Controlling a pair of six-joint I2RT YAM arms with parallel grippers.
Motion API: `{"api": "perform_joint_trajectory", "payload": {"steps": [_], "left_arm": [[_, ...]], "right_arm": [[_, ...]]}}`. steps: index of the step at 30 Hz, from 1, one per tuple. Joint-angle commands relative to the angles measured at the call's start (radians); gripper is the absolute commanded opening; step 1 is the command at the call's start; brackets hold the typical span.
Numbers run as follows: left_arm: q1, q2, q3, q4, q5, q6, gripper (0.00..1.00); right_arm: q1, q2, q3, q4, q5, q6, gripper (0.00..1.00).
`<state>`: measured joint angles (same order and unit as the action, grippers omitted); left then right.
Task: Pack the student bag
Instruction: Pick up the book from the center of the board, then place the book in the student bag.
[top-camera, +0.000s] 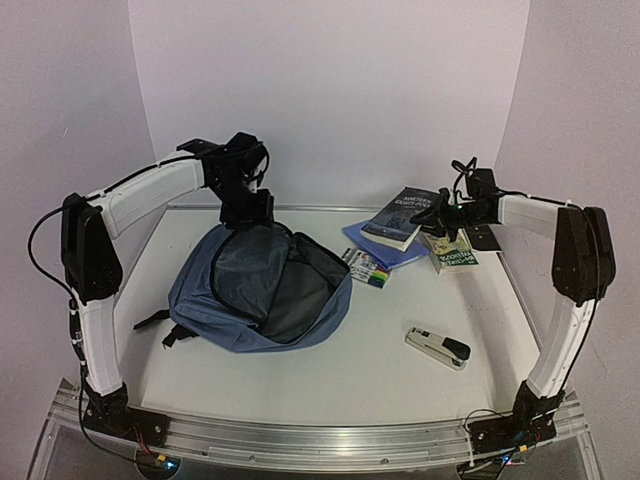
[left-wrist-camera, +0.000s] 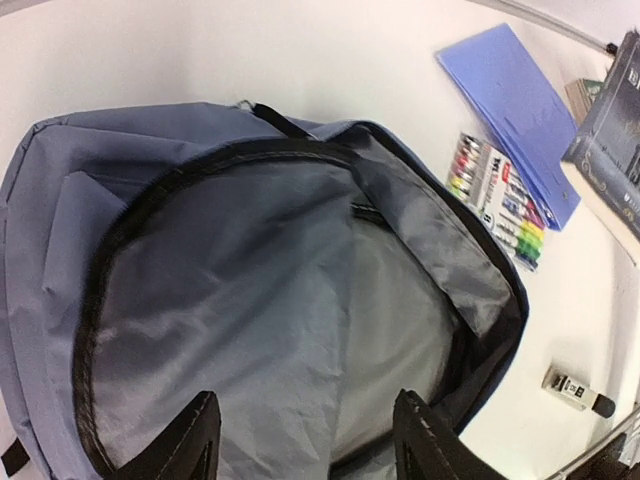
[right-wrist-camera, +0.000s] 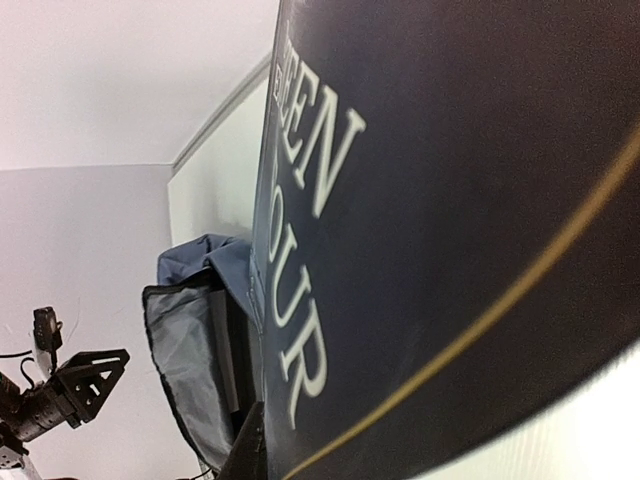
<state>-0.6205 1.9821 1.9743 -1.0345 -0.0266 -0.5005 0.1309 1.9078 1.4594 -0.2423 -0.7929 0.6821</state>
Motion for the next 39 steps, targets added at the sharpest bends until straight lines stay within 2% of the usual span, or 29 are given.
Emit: {"api": "perform_joint_trajectory", "payload": {"steps": [1, 5, 12, 20, 22, 24, 27, 31, 39], "left_arm": [[-0.085, 0.049, 0.072, -0.141, -0.114, 0.039, 0.61], [-0.142, 0.125, 0.103, -0.212, -0.171, 0.039, 0.62], [-0.211, 0.320, 0.290, -0.366, -0.315, 0.030, 0.62], [-0.228, 0.451, 0.385, -0.540, -0.472, -0.035, 0.57], [-0.229, 0.458, 0.389, -0.564, -0.499, -0.043, 0.53], [-0.229, 0.458, 0.395, -0.583, -0.518, -0.044, 0.46], [-0.229, 0.450, 0.409, -0.597, -0.530, -0.040, 0.24], [-0.228, 0.432, 0.419, -0.613, -0.549, -0.037, 0.02], [-0.207, 0.341, 0.379, -0.578, -0.512, -0.062, 0.00]], "right_arm": [[0.036, -0.134, 0.031, 0.085, -0.085, -0.067, 0.00], [0.062, -0.173, -0.005, 0.080, -0.084, -0.083, 0.00], [0.072, -0.185, -0.041, 0.070, -0.080, -0.081, 0.00], [0.097, -0.201, -0.051, 0.059, -0.093, -0.087, 0.00], [0.105, -0.208, -0.059, 0.057, -0.096, -0.089, 0.00], [0.117, -0.213, -0.065, 0.056, -0.101, -0.092, 0.00], [0.140, -0.216, -0.068, 0.054, -0.109, -0.105, 0.00], [0.164, -0.206, -0.063, 0.054, -0.134, -0.112, 0.00], [0.244, -0.168, -0.038, 0.056, -0.174, -0.131, 0.00]]}}
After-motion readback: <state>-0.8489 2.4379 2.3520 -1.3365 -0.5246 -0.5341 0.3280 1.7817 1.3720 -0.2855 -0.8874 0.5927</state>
